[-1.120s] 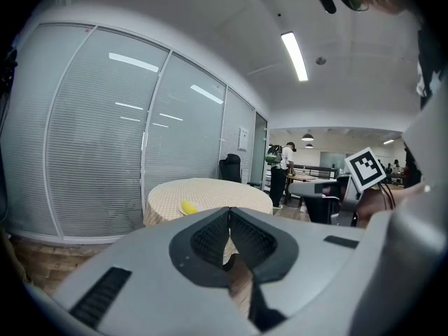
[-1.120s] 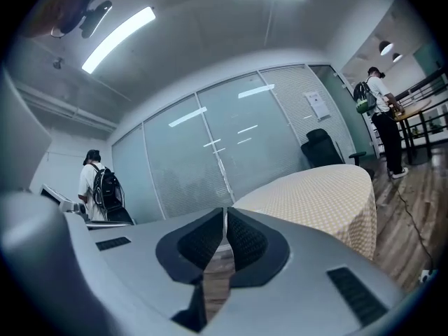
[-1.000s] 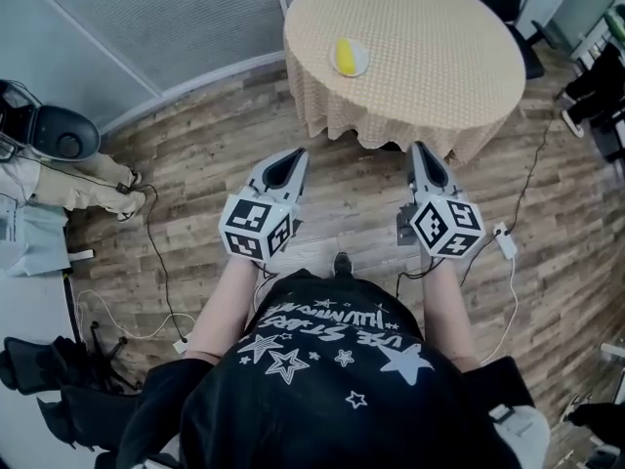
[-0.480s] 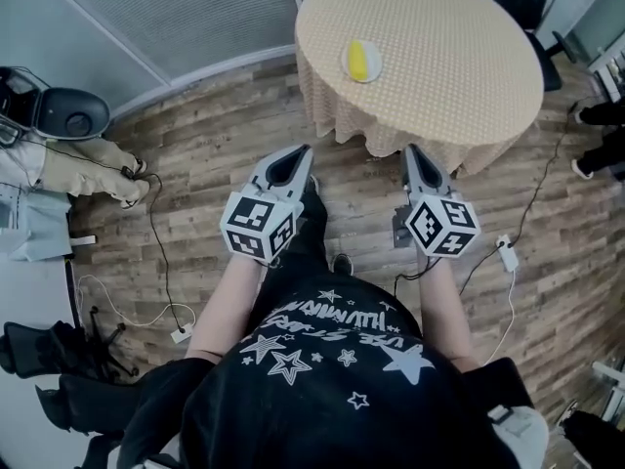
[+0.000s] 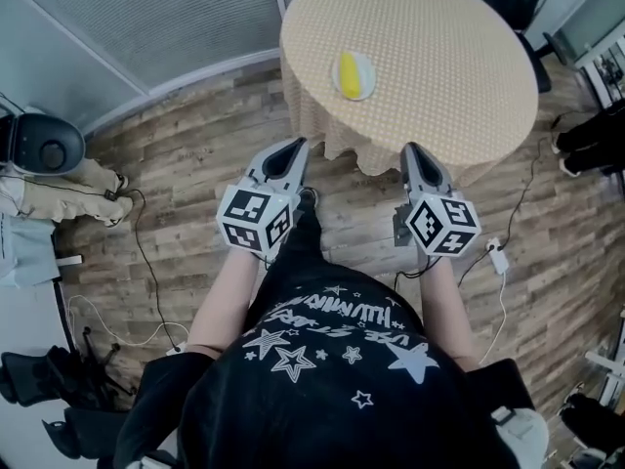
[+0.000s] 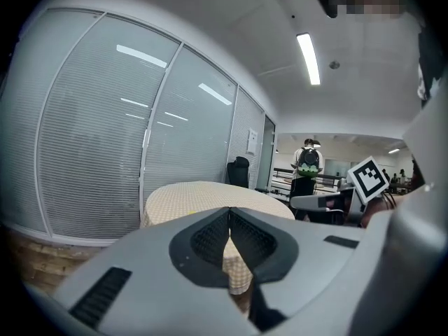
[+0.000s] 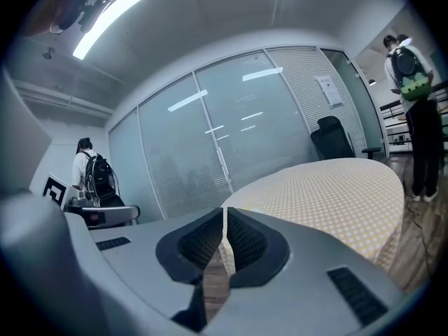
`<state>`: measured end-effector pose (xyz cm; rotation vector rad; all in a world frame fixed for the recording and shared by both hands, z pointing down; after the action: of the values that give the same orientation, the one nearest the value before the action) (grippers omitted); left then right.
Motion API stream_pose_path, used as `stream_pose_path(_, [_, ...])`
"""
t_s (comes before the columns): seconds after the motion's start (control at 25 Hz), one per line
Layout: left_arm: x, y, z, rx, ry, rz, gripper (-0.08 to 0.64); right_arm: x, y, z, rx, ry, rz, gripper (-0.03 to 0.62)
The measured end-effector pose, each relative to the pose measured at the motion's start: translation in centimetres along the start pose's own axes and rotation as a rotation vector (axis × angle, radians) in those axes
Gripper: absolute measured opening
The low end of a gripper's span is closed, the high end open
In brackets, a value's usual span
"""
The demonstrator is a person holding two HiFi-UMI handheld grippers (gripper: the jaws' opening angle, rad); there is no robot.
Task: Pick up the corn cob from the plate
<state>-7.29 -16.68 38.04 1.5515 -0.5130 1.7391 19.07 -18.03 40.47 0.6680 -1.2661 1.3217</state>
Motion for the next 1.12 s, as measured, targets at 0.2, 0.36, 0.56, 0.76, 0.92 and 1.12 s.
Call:
stream_pose_path(0.2, [-0.6, 4.2, 2.9, 0.019, 0.003, -0.011, 0.009, -0.8, 0.7, 4.5, 0.013, 0.022, -0.014, 0.034])
stream_pose_path(0.36, [-1.1, 7.8, 4.9, 0.037, 0.012, -0.017, 0.009, -1.2, 1.4, 8.4, 0.025, 0.04, -0.02, 0.034])
stream_pose_path(0.56, [-1.5, 12.5, 8.0, 0.066, 0.039, -0.035, 0.009, -1.5, 1.6, 13.4, 0.073, 0.082, -0.009, 0.034])
stream_pose_path(0.76, [-1.6, 16.5, 11.3, 0.117, 0.064, -0.042, 0.009, -1.2, 2.1, 18.6, 0.071, 0.168, 0.016, 0.035])
stream_pose_path(0.92, [-1.7, 19.6, 13.6, 0.139, 0.099, -0.014, 0.009, -0.7, 2.4, 22.9, 0.083, 0.261, 0.005, 0.04])
stream_pose_path(1.12, [-1.1, 23.4, 15.9, 0.176, 0.136, -0.021, 0.009, 0.9, 3.2, 28.1, 0.1, 0.424, -0.032, 0.175])
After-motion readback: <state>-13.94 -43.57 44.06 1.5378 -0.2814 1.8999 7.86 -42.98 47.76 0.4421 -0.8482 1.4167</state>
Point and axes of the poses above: the fingertips, and each gripper's own axes: z forward along the fingers, y to its left, x out of its underside, the point moved 8 cm from there along -z, backward along the fingers, and after that the axes turned 11 degrees about x, right-handed, at the moved point
